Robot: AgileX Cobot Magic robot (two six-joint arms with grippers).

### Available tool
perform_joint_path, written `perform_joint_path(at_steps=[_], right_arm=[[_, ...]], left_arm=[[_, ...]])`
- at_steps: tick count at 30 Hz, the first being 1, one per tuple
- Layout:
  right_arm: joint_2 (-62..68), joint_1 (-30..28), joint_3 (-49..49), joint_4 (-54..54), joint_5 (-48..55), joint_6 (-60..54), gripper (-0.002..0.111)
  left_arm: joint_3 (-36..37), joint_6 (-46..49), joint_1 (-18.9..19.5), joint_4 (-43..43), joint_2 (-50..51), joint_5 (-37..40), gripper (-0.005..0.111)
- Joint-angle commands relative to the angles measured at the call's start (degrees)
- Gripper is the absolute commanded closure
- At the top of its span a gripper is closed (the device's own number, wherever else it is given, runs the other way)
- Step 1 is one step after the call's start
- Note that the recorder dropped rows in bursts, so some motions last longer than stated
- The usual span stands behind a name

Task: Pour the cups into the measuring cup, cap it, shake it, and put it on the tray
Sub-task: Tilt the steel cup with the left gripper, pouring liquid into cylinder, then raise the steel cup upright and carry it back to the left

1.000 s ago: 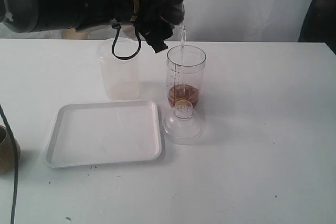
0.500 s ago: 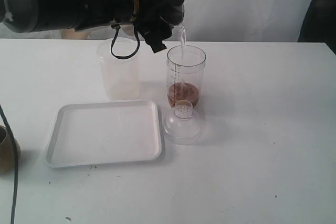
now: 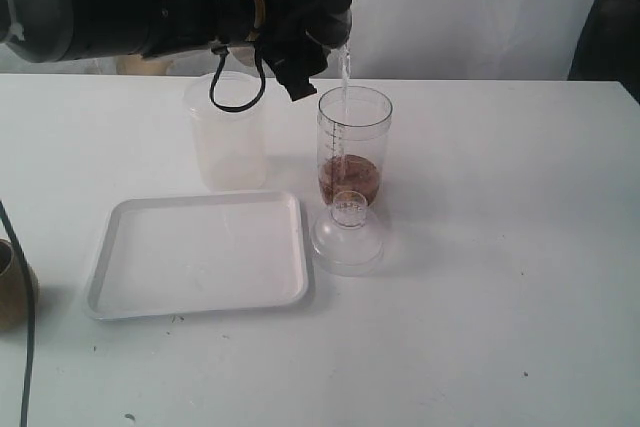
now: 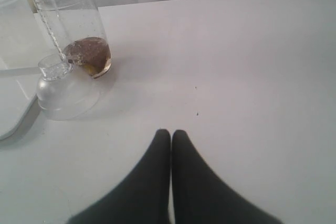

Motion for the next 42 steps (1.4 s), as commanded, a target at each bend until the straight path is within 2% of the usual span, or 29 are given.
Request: perform_joint_path(at_steps=[1, 8, 16, 19, 21, 24, 30, 33, 35, 37, 40, 41, 42], right_arm=[[-0.4, 0.3, 0.3, -0.2, -0.5, 0.3, 0.108], [-0.4, 0.3, 0.3, -0.2, -0.5, 0.3, 0.108], [-0.4, 0.3, 0.3, -0.2, -0.5, 0.3, 0.108], [-0.4, 0.3, 0.3, -0.2, -0.5, 0.3, 0.108], [-0.4, 0.3, 0.3, -0.2, -0.5, 0.3, 0.108], [-0.4, 0.3, 0.3, -0.2, -0.5, 0.3, 0.108], [-0.4, 0.3, 0.3, -0.2, -0.5, 0.3, 0.108], [-0.4, 0.3, 0.3, -0.2, -0.5, 0.3, 0.108], [-0.4, 0.3, 0.3, -0.2, -0.5, 0.3, 0.108], [-0.4, 0.3, 0.3, -0.2, -0.5, 0.3, 0.108], [-0.4, 0.3, 0.3, -0.2, -0.5, 0.3, 0.108], [-0.4, 0.3, 0.3, -0.2, -0.5, 0.3, 0.108], [-0.4, 0.3, 0.3, -0.2, -0.5, 0.3, 0.108]], left_arm=[[-0.9, 0.2, -0.1, 1.1, -1.1, -1.6, 0.107], [-0.9, -0.4, -0.1, 0.7, -1.1, -1.5, 0.107], [-1.0, -19.1, -0.1, 0.5, -1.3, -4.4, 0.107], [-1.9, -28.2, 0.5, 0.0, -1.3, -2.5, 0.107], [-2.6, -36.3, 2.4, -2.7, -1.9, -1.2, 0.107], [-2.6, -42.1, 4.9, -5.7, -3.4, -1.6, 0.107], [-2.6, -42.3, 10.7, -14.6, -7.4, 1.2, 0.107], [-2.6, -36.4, 12.6, -17.7, -8.6, 5.6, 0.107], [-2.6, -29.3, 14.1, -23.4, -9.0, 8.4, 0.107], [-2.6, -17.3, 16.7, -35.0, -9.2, 11.0, 0.107], [-2.6, 4.1, 21.7, -57.1, -9.2, 14.7, 0.107], [-2.6, 17.3, 25.2, -69.8, -9.2, 17.5, 0.107], [-2.6, 23.4, 27.1, -76.2, -9.2, 19.0, 0.107]])
